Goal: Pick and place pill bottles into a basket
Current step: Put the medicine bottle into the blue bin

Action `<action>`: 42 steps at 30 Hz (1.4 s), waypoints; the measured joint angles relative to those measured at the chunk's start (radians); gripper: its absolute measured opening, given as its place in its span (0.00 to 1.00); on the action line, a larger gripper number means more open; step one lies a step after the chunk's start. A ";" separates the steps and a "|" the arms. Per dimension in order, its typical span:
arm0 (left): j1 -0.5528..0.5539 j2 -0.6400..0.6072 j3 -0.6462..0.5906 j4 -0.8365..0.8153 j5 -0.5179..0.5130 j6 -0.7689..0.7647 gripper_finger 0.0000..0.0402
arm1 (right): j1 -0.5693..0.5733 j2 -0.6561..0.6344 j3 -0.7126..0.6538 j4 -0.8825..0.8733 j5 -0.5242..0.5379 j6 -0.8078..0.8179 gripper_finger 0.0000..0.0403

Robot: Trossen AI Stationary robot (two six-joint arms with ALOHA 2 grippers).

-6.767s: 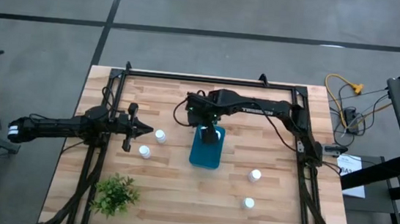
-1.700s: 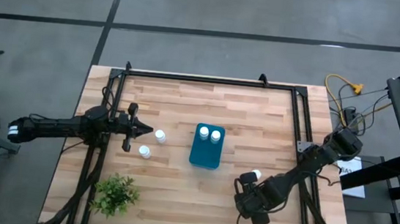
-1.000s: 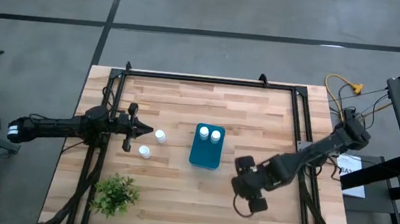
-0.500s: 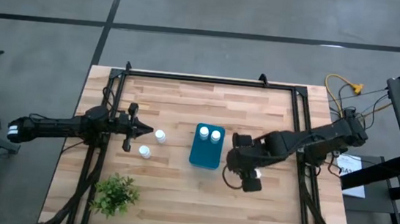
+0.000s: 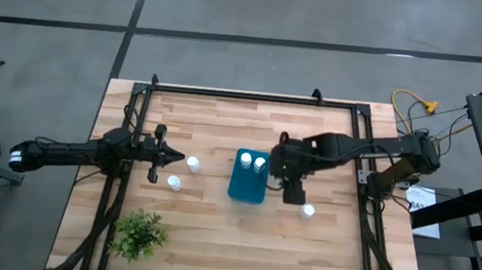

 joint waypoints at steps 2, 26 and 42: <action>0.000 0.000 0.000 0.000 0.000 0.000 0.02 | -0.027 0.000 0.000 0.004 -0.003 -0.012 0.40; 0.000 0.002 0.000 0.000 0.000 0.001 0.02 | -0.103 0.368 0.359 -0.059 -0.043 -0.190 0.40; 0.000 0.002 0.000 -0.001 0.000 0.002 0.02 | -0.147 0.524 0.519 -0.092 -0.043 -0.245 0.40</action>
